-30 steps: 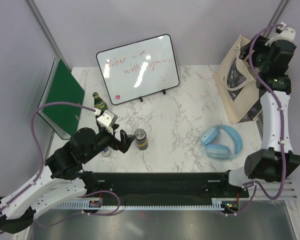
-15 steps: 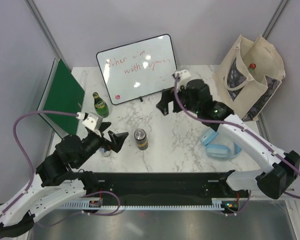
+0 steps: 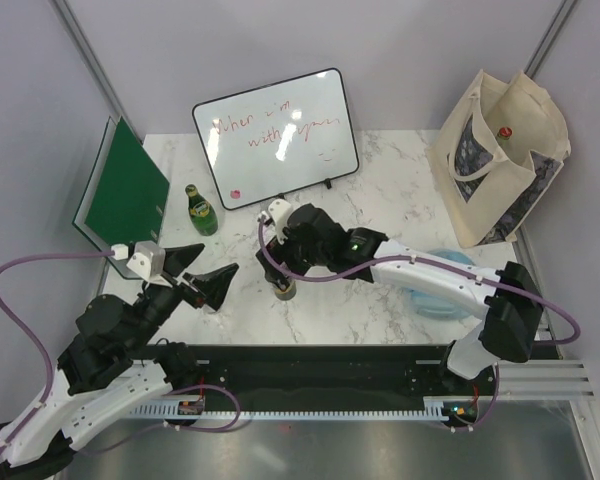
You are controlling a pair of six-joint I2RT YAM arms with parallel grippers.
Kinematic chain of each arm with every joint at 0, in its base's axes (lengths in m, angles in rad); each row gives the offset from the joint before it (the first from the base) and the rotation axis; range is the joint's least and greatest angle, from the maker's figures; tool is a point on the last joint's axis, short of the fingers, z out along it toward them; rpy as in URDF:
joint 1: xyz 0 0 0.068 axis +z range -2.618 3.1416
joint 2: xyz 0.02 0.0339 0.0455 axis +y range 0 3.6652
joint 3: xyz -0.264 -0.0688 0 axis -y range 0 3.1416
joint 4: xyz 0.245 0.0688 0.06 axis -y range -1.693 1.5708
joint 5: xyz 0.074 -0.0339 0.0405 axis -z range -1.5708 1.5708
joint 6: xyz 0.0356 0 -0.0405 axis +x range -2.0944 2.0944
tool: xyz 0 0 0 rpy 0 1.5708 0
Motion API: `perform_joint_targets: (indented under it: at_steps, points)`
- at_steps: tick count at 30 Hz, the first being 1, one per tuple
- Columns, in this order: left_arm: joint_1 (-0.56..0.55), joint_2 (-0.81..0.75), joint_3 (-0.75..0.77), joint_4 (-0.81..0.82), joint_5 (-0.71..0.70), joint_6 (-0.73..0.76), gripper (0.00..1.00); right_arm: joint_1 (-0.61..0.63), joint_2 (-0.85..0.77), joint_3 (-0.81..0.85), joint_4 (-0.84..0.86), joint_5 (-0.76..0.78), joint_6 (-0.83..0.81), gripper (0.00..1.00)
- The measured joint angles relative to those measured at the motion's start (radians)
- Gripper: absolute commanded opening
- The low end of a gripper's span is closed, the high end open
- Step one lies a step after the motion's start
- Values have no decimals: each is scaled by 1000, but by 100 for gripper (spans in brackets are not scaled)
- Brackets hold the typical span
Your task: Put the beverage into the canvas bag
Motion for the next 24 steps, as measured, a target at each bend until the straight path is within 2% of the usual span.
perform_joint_targets:
  at_steps: [15,24]
  points:
    - [0,-2,-3,7,-22,1,99,79,164,54,-50,126,-37,93]
    - [0,-1,-3,7,-28,7,99,82,236,76,-52,159,-54,75]
